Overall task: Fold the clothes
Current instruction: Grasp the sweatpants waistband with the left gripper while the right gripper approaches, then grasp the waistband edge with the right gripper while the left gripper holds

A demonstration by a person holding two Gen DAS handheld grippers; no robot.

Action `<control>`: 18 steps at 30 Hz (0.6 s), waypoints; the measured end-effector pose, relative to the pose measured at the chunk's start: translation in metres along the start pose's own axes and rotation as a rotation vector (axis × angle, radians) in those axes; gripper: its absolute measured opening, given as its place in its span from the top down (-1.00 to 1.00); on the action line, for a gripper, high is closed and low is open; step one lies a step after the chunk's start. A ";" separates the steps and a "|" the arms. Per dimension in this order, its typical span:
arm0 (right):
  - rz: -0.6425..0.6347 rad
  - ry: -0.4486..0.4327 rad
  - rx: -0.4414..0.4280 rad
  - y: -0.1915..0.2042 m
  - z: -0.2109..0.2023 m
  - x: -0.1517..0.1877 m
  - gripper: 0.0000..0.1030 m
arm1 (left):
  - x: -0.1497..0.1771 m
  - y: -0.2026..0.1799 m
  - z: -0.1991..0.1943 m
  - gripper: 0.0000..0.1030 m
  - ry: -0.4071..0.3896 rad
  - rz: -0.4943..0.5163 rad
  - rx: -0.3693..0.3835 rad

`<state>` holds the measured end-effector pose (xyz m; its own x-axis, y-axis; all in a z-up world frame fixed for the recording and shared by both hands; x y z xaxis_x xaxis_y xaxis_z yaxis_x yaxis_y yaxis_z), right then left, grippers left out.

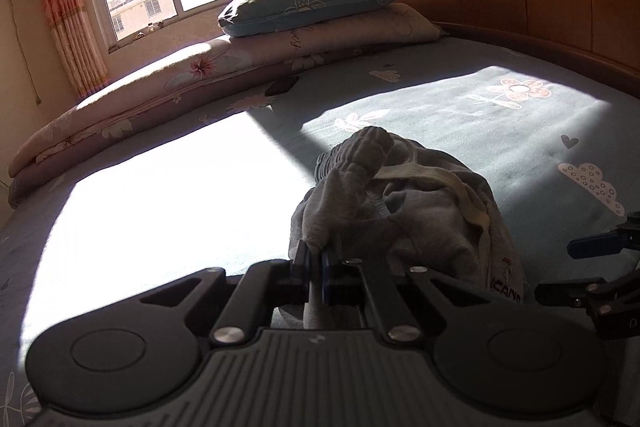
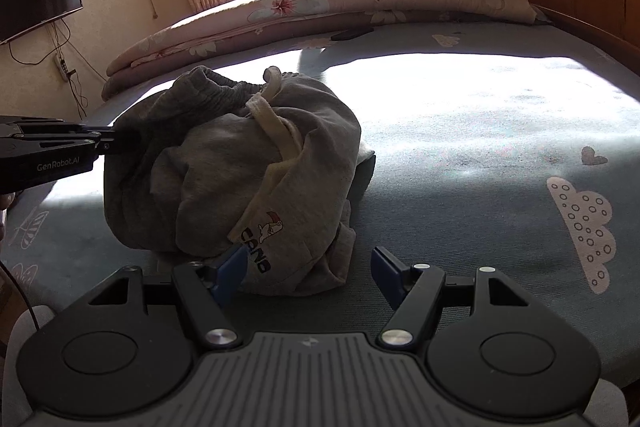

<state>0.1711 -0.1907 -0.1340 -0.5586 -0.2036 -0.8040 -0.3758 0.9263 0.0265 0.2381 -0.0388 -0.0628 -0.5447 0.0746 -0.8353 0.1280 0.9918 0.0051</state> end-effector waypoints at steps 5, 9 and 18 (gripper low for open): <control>-0.014 -0.005 0.013 0.007 -0.002 -0.005 -0.42 | 0.003 0.029 0.000 0.84 0.011 -0.084 0.012; -0.016 -0.001 0.008 0.011 0.000 -0.006 -0.42 | 0.004 0.028 0.008 0.75 0.017 -0.107 0.061; -0.017 0.006 0.016 0.013 0.002 -0.009 -0.43 | -0.016 -0.002 0.030 -0.09 -0.033 -0.039 0.085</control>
<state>0.1728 -0.1762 -0.1272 -0.5566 -0.2209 -0.8009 -0.3734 0.9277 0.0036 0.2713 -0.0451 -0.0656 -0.5232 0.0315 -0.8516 0.1782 0.9813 -0.0732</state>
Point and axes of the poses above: each gripper's, at about its wrist camera, not at the fingertips, and z roughly the way its jaws point, y to its left, x to its underside, the point moved 9 cm from there along z, roughly the way its jaws point, and after that the axes turned 15 degrees about -z, right-handed, at the moved point
